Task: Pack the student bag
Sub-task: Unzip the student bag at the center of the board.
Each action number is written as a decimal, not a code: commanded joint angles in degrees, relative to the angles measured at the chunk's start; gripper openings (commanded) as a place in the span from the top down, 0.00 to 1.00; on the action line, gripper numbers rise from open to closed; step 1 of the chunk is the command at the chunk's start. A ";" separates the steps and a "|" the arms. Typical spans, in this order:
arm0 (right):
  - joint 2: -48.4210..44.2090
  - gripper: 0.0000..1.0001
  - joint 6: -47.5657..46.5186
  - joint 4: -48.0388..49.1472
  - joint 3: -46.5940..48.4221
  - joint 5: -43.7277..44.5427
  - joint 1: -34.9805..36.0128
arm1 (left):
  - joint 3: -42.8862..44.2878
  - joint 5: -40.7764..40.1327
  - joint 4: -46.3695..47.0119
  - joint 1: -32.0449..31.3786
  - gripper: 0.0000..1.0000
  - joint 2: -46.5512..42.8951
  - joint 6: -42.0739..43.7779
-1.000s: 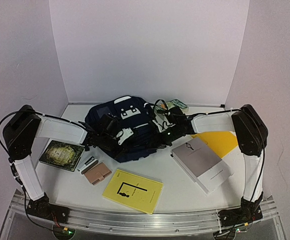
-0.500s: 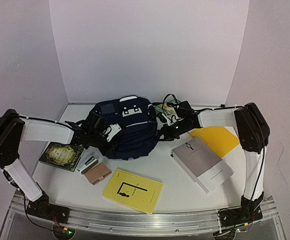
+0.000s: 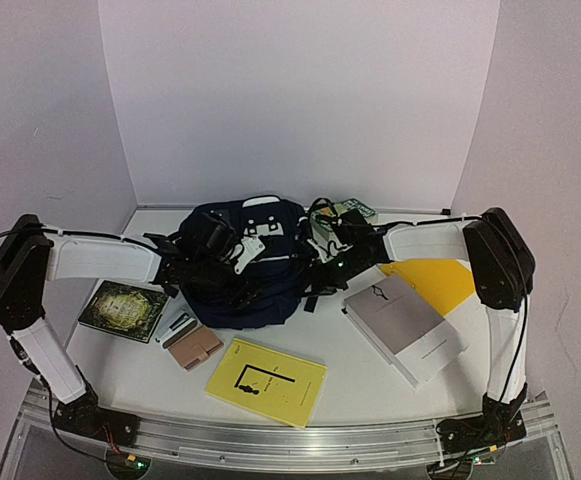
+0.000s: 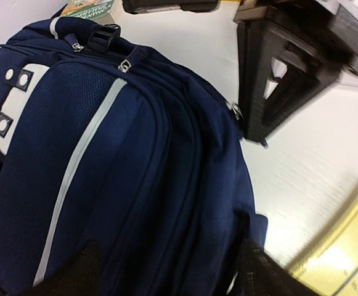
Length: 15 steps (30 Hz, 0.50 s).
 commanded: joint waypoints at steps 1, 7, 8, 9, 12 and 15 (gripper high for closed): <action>-0.02 1.00 0.45 0.00 2.56 -1.64 0.14 | 6.56 0.27 -0.33 0.17 0.48 7.74 1.30; 0.92 1.00 -0.17 -1.07 1.90 -2.48 -4.53 | 0.87 -3.31 1.01 0.45 1.00 4.00 1.28; 1.33 1.00 -0.70 -1.20 1.92 -2.15 -5.48 | -0.22 -3.58 1.17 0.61 1.00 2.88 1.21; 1.89 1.00 -1.12 -1.33 2.12 -1.76 -6.45 | -0.82 -3.60 0.95 0.77 1.00 2.13 1.13; 4.71 1.00 -2.47 -2.65 4.51 -0.78 -8.72 | -1.77 -5.67 0.34 1.01 1.00 0.58 0.70; 7.22 1.00 -3.23 -3.68 7.48 -0.42 -9.46 | -2.60 -6.15 0.72 1.06 1.00 -0.37 0.28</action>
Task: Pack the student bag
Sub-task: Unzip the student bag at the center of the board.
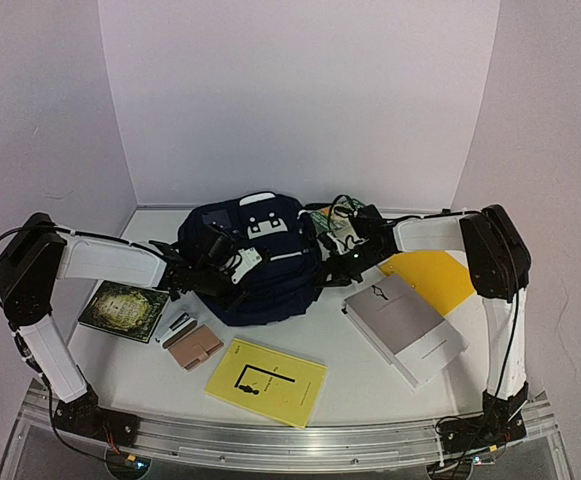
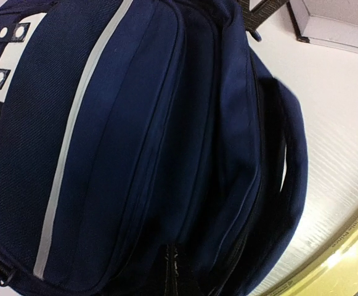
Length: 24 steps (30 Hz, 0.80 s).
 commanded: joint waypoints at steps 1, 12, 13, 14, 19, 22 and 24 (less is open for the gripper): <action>3.53 1.00 -1.96 -1.60 4.88 1.01 -2.23 | -0.65 -2.76 0.00 0.35 0.99 -3.66 -1.02; -1.92 1.00 0.38 -1.56 3.13 -4.63 2.71 | 9.57 5.11 0.07 -1.43 0.27 4.61 -0.61; -2.44 1.00 0.54 -1.56 3.16 -4.67 3.38 | 10.44 5.40 0.03 -1.53 0.26 5.76 -0.27; -2.89 1.00 0.68 -1.55 3.20 -4.71 3.96 | 11.46 5.87 -0.07 -1.62 0.25 6.77 0.02; -3.66 1.00 1.34 -1.56 3.86 -4.53 5.35 | 15.49 9.21 -2.15 -1.77 0.28 10.48 0.50; -3.57 1.00 0.85 -1.57 3.82 -3.70 5.26 | 15.34 10.21 -3.24 -1.74 0.45 10.72 0.70; -3.53 1.00 0.14 -1.70 3.53 -2.94 4.96 | 14.63 9.47 -4.22 -1.69 0.77 10.44 0.73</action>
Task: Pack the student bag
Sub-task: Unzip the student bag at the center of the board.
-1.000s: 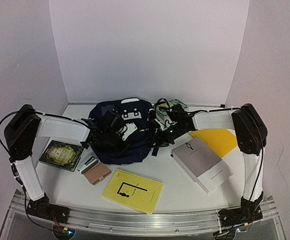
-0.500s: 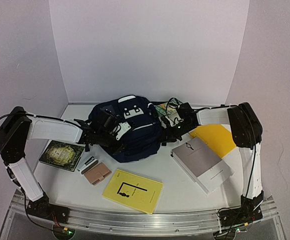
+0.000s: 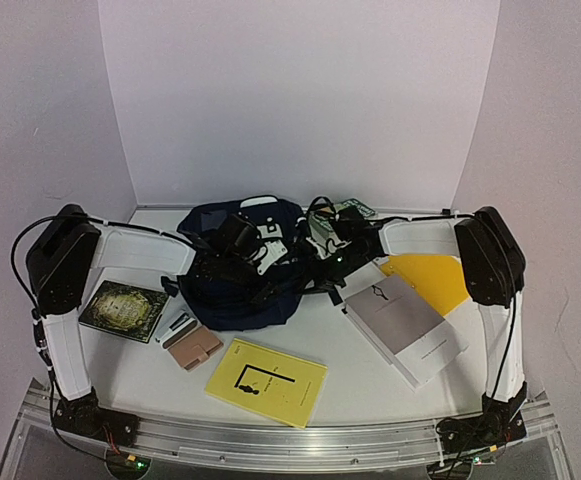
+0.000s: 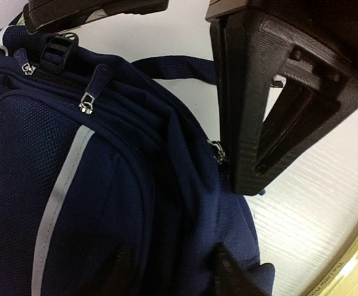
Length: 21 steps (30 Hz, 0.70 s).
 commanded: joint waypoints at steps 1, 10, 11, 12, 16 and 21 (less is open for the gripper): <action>-3.40 1.00 -1.19 0.49 0.63 0.03 -1.18 | 0.83 1.52 -2.99 -0.19 0.89 -0.57 0.62; 2.58 1.00 -5.63 -2.48 3.96 4.37 -8.17 | -7.73 -4.31 -2.17 0.81 1.00 -9.32 1.42; 3.47 1.00 -5.88 -2.91 5.02 5.12 -8.45 | -8.22 -4.67 -2.16 1.02 1.00 -10.01 1.45; 4.40 1.00 -5.95 -3.07 6.43 5.83 -8.70 | -8.73 -4.71 -2.12 1.23 1.00 -10.59 1.51; 8.07 1.00 -4.96 -3.06 11.75 7.75 -9.20 | -10.22 -4.55 -1.92 1.75 1.00 -12.02 1.59; 10.82 1.00 -3.02 -2.95 18.42 12.13 -10.29 | -11.04 -4.17 -2.53 2.03 1.00 -12.57 1.71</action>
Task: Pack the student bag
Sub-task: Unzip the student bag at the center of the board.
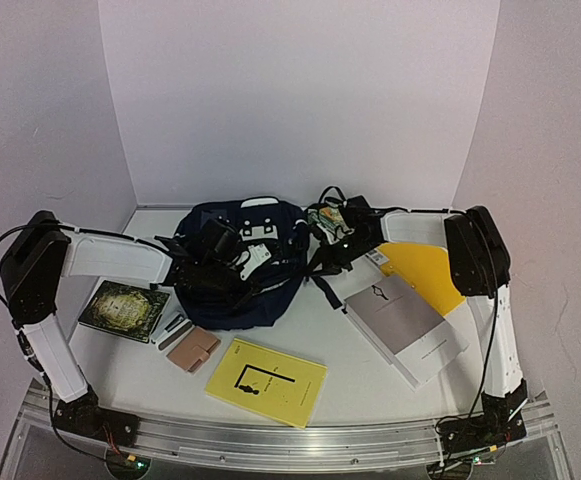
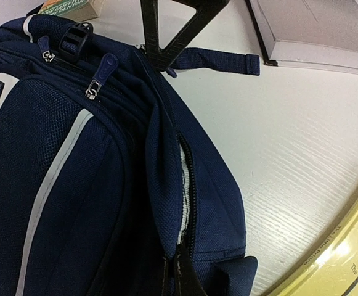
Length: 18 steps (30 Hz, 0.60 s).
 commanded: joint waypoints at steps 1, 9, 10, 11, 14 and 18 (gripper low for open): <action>2.29 1.00 2.15 0.78 7.47 10.70 -4.39 | -1.51 -1.61 -4.09 1.29 1.00 -3.77 0.85; 5.57 0.93 5.03 0.88 14.31 17.14 -7.10 | -0.19 0.34 -4.59 1.55 1.00 -3.77 1.25; 6.05 0.91 5.50 0.86 14.99 16.80 -7.06 | 0.59 0.67 -4.80 1.56 1.00 -3.33 1.29; 6.63 0.90 5.84 0.85 15.85 16.21 -7.07 | 1.31 0.90 -4.98 1.54 1.00 -2.74 1.22; 7.79 0.85 6.61 0.99 17.89 14.50 -6.67 | 4.77 1.97 -5.93 1.54 1.00 -0.28 0.84; 8.26 0.81 6.99 1.19 19.66 13.02 -5.50 | 9.75 0.85 -6.61 1.54 1.00 4.20 -1.01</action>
